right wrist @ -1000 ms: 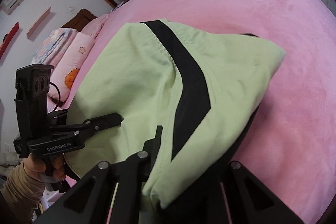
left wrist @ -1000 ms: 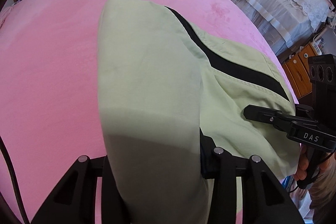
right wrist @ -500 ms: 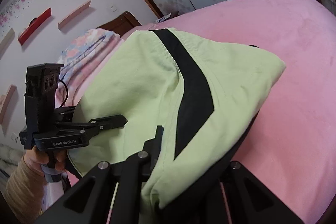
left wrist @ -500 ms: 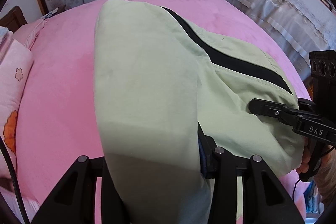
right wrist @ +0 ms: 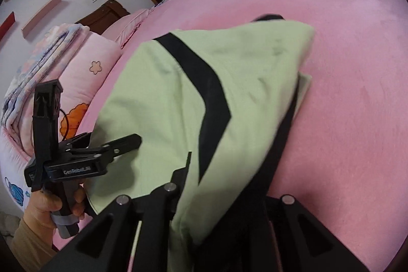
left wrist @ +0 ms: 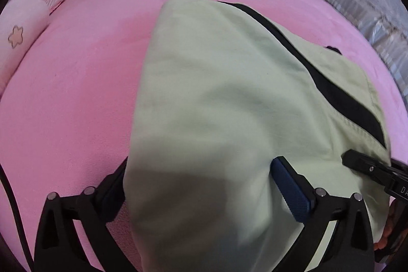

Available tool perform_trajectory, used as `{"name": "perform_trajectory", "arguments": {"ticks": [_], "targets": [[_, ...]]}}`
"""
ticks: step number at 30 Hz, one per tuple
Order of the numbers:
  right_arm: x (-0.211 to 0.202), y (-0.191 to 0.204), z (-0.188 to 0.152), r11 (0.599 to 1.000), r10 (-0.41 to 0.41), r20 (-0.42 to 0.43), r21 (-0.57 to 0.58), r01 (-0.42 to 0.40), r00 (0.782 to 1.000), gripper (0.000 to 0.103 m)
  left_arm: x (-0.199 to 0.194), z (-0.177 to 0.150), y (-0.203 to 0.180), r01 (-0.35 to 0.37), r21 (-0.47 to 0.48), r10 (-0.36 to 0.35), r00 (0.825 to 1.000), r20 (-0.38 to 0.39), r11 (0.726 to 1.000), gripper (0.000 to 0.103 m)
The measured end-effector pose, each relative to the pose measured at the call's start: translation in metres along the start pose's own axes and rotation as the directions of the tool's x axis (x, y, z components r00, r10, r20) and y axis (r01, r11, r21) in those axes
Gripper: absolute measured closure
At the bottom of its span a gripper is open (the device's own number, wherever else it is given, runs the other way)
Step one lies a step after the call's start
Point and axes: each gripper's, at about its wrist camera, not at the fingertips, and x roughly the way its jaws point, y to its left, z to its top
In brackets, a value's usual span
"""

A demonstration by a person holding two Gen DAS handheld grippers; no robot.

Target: Fold large clothes

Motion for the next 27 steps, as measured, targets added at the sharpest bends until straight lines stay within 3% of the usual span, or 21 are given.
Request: {"name": "perform_trajectory", "arguments": {"ticks": [1,3,6,9,12,14,16,17,19,21,24,26,27], "targets": [[-0.001,-0.005,-0.002,1.000,-0.002,-0.004,0.020,0.002,1.000,0.069,-0.003,-0.001,0.003,0.005,-0.015,-0.005,1.000,0.016,1.000,0.000],[-0.008,-0.010,-0.005,0.999,-0.039,-0.015,0.033,0.040,0.999,0.053,-0.014,-0.001,0.003,-0.048,-0.007,0.049,0.997,0.056,0.999,0.000],[-0.031,0.003,-0.002,0.994,-0.105,0.002,-0.020,0.105,0.994,0.052,-0.038,0.000,-0.005,-0.185,0.010,0.183,0.977,0.110,0.983,0.000],[-0.075,0.016,-0.003,0.976,-0.180,0.092,-0.103,0.189,0.979,0.052,-0.071,-0.001,-0.008,-0.328,-0.016,0.325,0.929,0.177,0.945,0.000],[-0.112,0.037,-0.006,0.959,-0.199,0.218,-0.159,0.236,0.955,0.052,-0.097,-0.008,-0.012,-0.335,-0.054,0.338,0.911,0.235,0.941,0.002],[-0.120,0.057,-0.007,0.949,-0.194,0.254,-0.197,0.247,0.948,0.052,-0.119,-0.024,-0.010,-0.304,-0.095,0.319,0.913,0.256,0.948,0.006],[-0.117,0.075,-0.013,0.939,-0.190,0.248,-0.236,0.250,0.950,0.053,-0.128,-0.033,-0.011,-0.265,-0.130,0.290,0.923,0.251,0.955,0.029],[-0.112,0.084,-0.015,0.935,-0.193,0.244,-0.247,0.254,0.950,0.054,-0.130,-0.040,-0.007,-0.248,-0.150,0.278,0.931,0.238,0.957,0.035],[-0.096,0.099,-0.021,0.932,-0.188,0.224,-0.267,0.246,0.956,0.070,-0.130,-0.053,0.007,-0.224,-0.173,0.258,0.943,0.209,0.959,0.051],[-0.081,0.105,-0.028,0.935,-0.189,0.197,-0.263,0.238,0.962,0.080,-0.119,-0.065,0.013,-0.206,-0.171,0.238,0.952,0.194,0.964,0.060],[-0.058,0.099,-0.039,0.927,-0.248,0.178,-0.241,0.287,0.952,0.081,-0.082,-0.078,0.010,-0.240,-0.150,0.259,0.958,0.123,0.959,0.062],[-0.049,0.084,-0.044,0.913,-0.305,0.163,-0.230,0.336,0.938,0.081,-0.073,-0.084,0.011,-0.273,-0.140,0.292,0.947,0.137,0.952,0.062],[-0.045,0.073,-0.045,0.909,-0.324,0.151,-0.223,0.351,0.934,0.090,-0.073,-0.087,0.011,-0.274,-0.133,0.293,0.944,0.153,0.952,0.060]]}}
